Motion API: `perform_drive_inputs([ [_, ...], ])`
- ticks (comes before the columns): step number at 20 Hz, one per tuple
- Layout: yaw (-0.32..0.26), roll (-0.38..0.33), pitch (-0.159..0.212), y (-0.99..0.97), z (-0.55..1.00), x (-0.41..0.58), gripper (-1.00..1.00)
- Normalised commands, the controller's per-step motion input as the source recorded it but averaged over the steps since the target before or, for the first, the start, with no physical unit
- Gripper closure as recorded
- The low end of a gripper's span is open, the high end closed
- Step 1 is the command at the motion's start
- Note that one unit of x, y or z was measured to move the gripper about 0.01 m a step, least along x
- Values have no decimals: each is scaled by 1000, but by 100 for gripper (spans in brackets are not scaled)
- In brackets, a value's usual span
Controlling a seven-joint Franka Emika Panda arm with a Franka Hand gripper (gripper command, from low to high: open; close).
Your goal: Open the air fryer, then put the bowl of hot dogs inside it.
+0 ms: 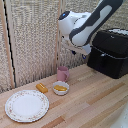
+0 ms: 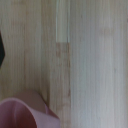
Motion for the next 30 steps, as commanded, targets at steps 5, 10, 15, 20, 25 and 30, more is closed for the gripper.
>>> perform_drive_inputs([
  [5,48,-236,-145,-445,-178,-77,-100],
  [10,69,-203,-106,-517,-220,-82,-100],
  [15,85,-151,-64,-587,-220,-106,-100],
  [20,92,-81,-23,-645,-227,-146,-100],
  [25,69,-28,-1,-661,-176,-115,-100],
  [30,84,-69,0,-578,-76,-102,-100],
])
